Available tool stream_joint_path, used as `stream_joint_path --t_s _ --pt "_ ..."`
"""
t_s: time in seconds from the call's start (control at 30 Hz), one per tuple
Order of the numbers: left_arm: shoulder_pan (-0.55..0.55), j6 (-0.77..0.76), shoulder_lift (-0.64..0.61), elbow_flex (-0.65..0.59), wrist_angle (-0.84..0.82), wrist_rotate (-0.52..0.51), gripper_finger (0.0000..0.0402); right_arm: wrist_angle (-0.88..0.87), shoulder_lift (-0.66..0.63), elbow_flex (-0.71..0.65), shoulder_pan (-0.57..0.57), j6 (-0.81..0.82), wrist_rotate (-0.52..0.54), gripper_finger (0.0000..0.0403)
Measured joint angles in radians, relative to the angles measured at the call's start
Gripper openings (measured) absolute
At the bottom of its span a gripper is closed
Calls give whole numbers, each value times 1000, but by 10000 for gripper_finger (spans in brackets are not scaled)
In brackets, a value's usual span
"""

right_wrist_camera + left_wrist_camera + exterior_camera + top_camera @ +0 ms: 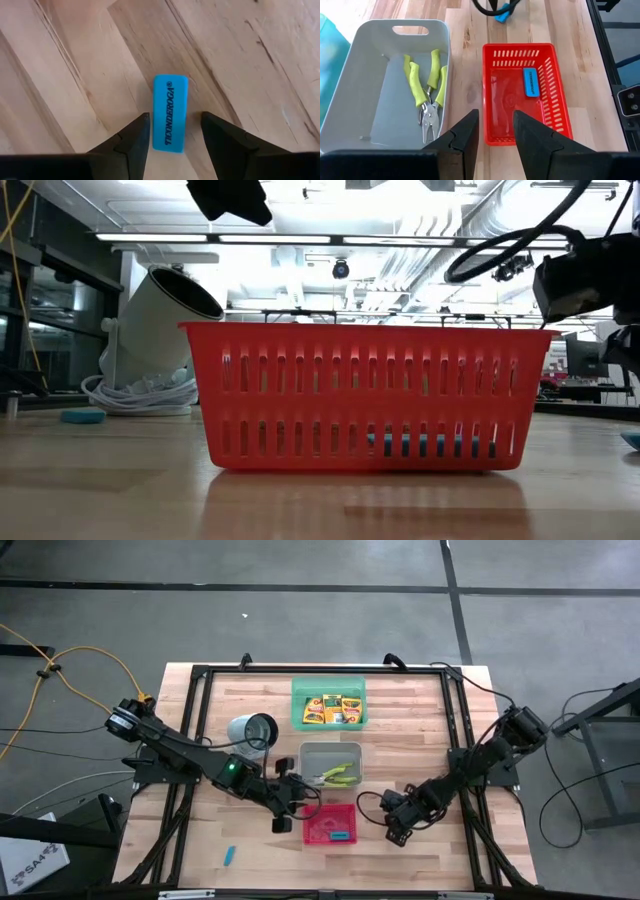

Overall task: Pick & Place School Supplies
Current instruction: Put the blue eraser into the red bin

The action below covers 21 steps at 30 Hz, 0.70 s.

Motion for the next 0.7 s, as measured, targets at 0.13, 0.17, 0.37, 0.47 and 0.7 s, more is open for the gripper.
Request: stream_joint_path --t_s 0.13,0.17,0.37,0.47,0.7 --pt "-6 0 0 0 0 0 114 14 -1 -7 0 4 0 172" --pt "-8 -1 0 0 0 0 114 16 -1 -7 0 4 -2 172" --pt "-16 -5 0 0 0 0 114 17 0 -8 13 11 33 172" --pt "-17 -5 0 0 0 0 114 16 1 -9 33 13 80 172" --pt "-17 -8 0 0 0 0 114 8 14 -11 60 4 158 169"
